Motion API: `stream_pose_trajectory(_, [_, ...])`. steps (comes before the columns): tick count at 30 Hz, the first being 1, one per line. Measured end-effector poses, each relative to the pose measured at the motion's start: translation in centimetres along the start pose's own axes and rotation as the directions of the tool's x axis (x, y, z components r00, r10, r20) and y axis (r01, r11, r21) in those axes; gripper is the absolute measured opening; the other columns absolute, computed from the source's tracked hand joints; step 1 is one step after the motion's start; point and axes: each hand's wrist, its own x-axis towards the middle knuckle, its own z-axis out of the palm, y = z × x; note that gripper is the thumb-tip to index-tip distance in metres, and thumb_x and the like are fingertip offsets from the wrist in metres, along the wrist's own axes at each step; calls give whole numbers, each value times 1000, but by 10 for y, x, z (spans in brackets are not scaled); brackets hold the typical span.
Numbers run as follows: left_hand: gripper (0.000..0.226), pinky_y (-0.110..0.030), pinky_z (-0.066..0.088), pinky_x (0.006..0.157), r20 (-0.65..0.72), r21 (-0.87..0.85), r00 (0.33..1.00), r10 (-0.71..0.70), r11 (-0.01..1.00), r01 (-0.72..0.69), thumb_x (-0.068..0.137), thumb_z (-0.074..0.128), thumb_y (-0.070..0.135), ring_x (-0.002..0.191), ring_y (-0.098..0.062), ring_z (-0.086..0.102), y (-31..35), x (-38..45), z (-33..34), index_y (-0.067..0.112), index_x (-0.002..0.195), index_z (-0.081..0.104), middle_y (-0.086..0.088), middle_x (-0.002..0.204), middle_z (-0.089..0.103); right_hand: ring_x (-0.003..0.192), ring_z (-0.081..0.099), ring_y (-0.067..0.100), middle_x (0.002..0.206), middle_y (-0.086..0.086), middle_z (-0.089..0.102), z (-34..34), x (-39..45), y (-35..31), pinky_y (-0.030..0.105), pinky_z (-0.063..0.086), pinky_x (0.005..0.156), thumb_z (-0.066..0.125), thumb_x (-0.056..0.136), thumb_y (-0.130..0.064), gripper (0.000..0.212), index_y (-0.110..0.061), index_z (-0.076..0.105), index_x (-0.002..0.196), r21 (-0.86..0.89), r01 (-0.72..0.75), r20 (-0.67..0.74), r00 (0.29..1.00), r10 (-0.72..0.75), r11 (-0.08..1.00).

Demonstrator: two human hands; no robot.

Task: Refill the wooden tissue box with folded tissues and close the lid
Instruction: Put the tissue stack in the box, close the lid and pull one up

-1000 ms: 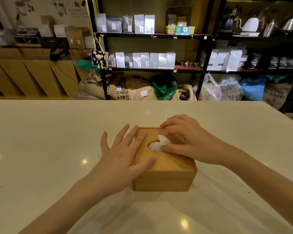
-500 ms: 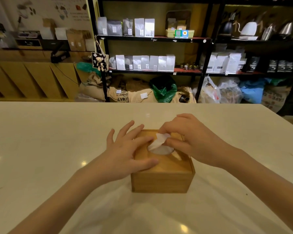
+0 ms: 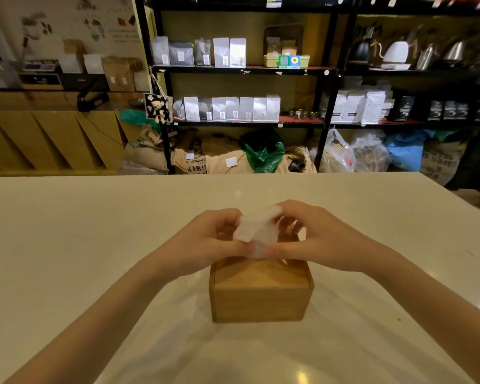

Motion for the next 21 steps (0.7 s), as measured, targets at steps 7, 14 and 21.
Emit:
stream_pose_trajectory(7, [41, -19, 56, 69, -114, -104, 993, 4, 994, -16, 69, 75, 9, 81, -14, 65, 0, 2, -10, 26, 97, 51, -6, 89, 65, 86, 62, -3, 95, -16, 67, 0, 1, 7, 7, 49, 74, 66, 80, -18, 24, -34, 61, 97, 287, 27, -62, 998, -10, 958])
stream_pose_trajectory(14, [25, -14, 55, 67, -161, -52, 987, 24, 998, -32, 72, 73, 9, 80, -13, 65, -3, -5, -25, 25, 91, 66, -4, 97, 66, 79, 70, 6, 79, -9, 75, -2, -6, 16, 13, 53, 68, 63, 81, -14, 7, -13, 69, 86, 473, 33, -172, 983, 56, 880])
stream_pose_trajectory(21, [23, -9, 52, 63, -320, -111, 943, 92, 985, -134, 74, 68, 5, 70, 0, 67, 2, -4, -25, 25, 85, 67, -3, 83, 69, 76, 66, -3, 70, -18, 72, -2, -11, 18, 8, 49, 66, 65, 80, -22, 12, -24, 71, 70, 443, -23, -243, 959, 144, 896])
